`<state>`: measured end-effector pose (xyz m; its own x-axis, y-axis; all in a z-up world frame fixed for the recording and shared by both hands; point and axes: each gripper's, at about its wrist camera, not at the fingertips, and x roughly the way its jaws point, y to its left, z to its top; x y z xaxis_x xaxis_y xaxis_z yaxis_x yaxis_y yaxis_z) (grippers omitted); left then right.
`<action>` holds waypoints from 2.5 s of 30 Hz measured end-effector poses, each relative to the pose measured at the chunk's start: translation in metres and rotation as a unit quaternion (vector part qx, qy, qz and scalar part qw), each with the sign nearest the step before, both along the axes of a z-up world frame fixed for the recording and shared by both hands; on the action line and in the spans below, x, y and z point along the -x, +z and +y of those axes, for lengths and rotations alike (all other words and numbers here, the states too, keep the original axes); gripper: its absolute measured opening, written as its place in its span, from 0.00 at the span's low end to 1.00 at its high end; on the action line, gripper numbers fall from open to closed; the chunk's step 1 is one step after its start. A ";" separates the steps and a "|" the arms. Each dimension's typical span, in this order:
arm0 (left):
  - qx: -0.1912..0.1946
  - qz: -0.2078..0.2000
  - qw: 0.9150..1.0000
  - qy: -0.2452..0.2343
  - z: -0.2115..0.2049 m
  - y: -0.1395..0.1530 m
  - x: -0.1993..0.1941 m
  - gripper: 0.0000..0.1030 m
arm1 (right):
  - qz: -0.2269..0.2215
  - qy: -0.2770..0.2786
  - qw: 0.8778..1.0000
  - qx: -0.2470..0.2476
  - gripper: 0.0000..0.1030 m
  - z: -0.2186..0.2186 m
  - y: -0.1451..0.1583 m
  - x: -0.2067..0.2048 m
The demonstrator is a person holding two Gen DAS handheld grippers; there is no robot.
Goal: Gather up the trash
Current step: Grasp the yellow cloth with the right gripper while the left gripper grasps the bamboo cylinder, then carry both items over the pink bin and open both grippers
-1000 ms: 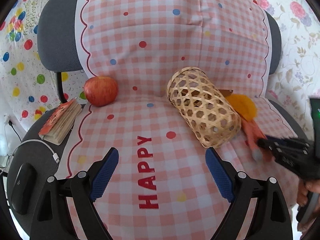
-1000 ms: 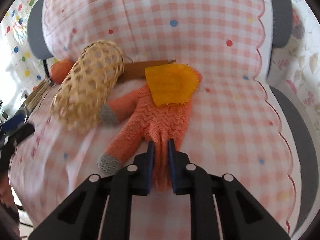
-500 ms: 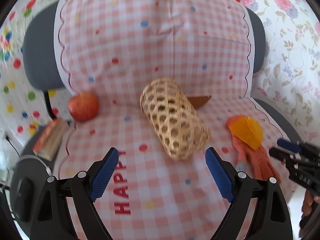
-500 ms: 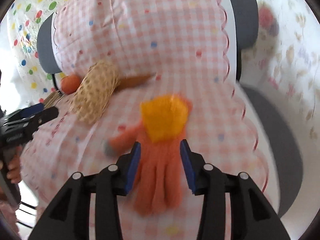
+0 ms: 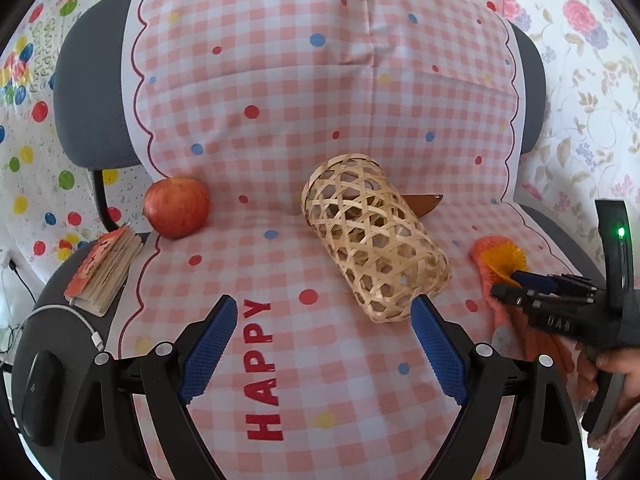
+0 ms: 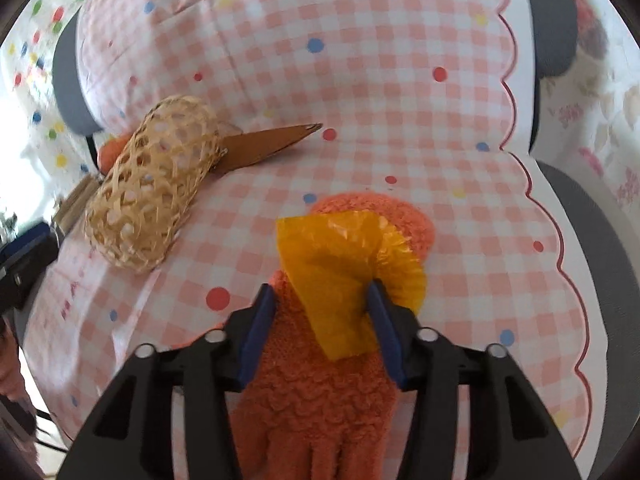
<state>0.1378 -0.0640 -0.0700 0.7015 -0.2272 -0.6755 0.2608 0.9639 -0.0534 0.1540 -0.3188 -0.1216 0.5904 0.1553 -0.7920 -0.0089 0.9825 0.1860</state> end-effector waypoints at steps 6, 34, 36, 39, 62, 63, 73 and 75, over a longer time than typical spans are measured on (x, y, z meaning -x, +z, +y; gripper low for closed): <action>-0.004 0.004 1.000 -0.005 0.006 0.003 0.007 0.85 | -0.011 -0.040 0.996 -0.073 0.10 -0.028 0.008 0.003; 0.032 0.126 0.991 0.038 -0.062 -0.016 -0.130 0.80 | -0.141 -0.041 0.989 0.012 0.02 -0.004 0.062 0.050; 0.053 0.098 0.993 0.027 -0.057 -0.010 -0.119 0.78 | -0.148 -0.047 0.988 0.018 0.02 -0.003 0.065 0.055; 0.052 0.053 0.997 0.002 -0.054 0.004 -0.089 0.76 | -0.149 -0.047 0.988 0.007 0.02 0.001 0.069 0.063; 0.069 -0.040 0.979 -0.187 -0.073 0.020 0.159 0.76 | -0.148 -0.129 0.980 0.027 0.02 0.010 0.079 0.236; 0.071 -0.034 0.977 -0.198 -0.079 0.017 0.163 0.76 | -0.137 -0.144 0.980 0.026 0.02 0.003 0.075 0.251; 0.068 0.000 0.946 -0.318 -0.152 -0.014 0.213 0.77 | -0.087 -0.221 0.971 0.024 0.02 -0.034 0.048 0.323; 0.071 0.007 0.940 -0.334 -0.164 -0.019 0.219 0.77 | -0.084 -0.227 0.970 0.025 0.02 -0.037 0.045 0.329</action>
